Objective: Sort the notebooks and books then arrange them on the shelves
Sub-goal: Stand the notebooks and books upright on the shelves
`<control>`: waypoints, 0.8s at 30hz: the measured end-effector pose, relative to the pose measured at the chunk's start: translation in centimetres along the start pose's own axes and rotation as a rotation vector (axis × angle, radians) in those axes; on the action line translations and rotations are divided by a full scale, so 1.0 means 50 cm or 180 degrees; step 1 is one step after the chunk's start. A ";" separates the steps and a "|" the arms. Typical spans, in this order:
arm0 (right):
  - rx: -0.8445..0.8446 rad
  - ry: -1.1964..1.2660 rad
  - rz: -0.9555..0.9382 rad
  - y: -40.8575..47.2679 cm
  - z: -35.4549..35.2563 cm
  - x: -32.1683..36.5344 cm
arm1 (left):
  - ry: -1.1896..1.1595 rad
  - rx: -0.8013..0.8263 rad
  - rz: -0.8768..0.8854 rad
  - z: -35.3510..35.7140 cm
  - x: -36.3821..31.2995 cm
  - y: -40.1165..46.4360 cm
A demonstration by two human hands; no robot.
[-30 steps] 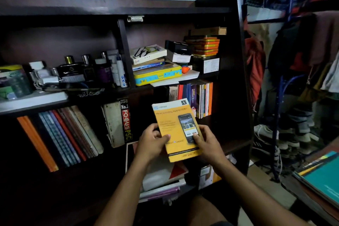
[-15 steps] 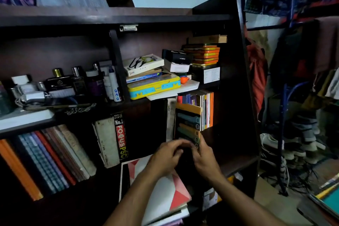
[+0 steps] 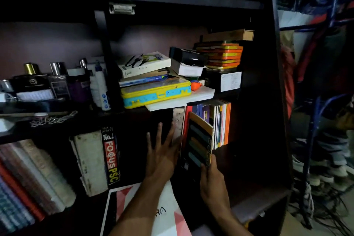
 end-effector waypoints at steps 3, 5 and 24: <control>0.0034 0.0024 -0.0104 0.001 0.001 0.001 | 0.0084 0.0033 -0.0128 0.006 0.010 -0.006; 0.0092 -0.0018 -0.0222 -0.004 0.003 0.003 | -0.0010 0.0108 -0.0318 -0.003 0.015 -0.010; 0.0182 -0.0410 -0.0499 0.026 0.034 0.039 | -0.0024 0.0390 -0.0609 -0.004 0.032 -0.011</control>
Point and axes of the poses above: each hand's wrist, its own y-axis towards the middle knuckle, its own z-axis out of the palm, x = y × z, the point moved 5 cm from there along y, towards the middle knuckle, and after that the axes turned 15 degrees about y, right-handed, at the moved point
